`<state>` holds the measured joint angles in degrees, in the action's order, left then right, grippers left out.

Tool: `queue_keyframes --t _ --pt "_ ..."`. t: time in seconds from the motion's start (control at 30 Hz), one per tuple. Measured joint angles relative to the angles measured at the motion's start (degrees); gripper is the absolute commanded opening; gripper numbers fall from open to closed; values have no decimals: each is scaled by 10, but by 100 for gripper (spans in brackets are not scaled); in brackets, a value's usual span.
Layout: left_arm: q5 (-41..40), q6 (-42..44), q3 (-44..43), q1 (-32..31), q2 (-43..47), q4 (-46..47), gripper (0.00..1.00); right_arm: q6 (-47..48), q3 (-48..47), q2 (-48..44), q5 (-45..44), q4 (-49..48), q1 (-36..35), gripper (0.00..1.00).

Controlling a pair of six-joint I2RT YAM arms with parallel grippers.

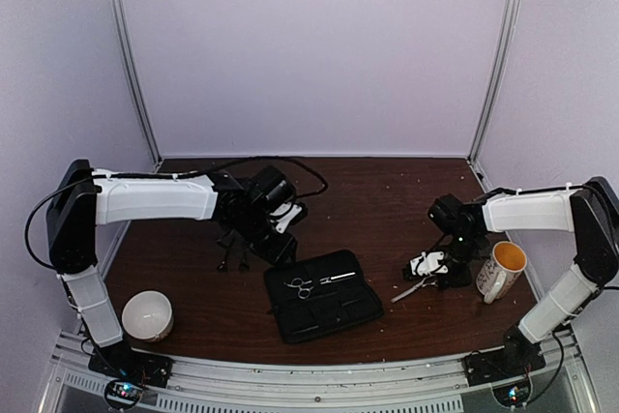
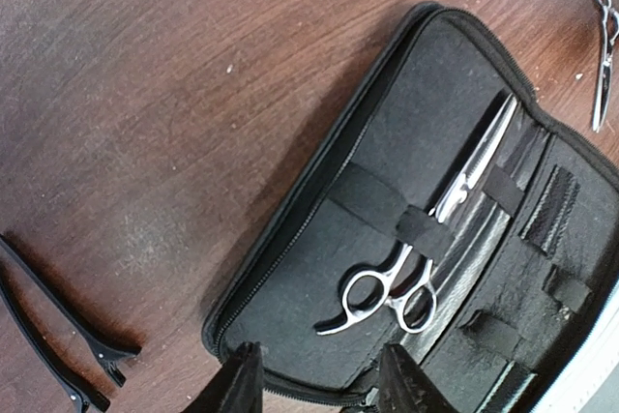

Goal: Sort the hair-cutting tools

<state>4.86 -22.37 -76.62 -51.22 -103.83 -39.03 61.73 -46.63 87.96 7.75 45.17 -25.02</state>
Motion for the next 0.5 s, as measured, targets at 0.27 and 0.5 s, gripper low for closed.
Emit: queue_keyframes --t 0.27,0.5 --pt "-10 -6 32 0 21 0 45 5 -1 -41 -19 8 0 0" --pt "-30 -18 79 0 55 -1 45 -10 -66 -86 -28 25 -9 0"
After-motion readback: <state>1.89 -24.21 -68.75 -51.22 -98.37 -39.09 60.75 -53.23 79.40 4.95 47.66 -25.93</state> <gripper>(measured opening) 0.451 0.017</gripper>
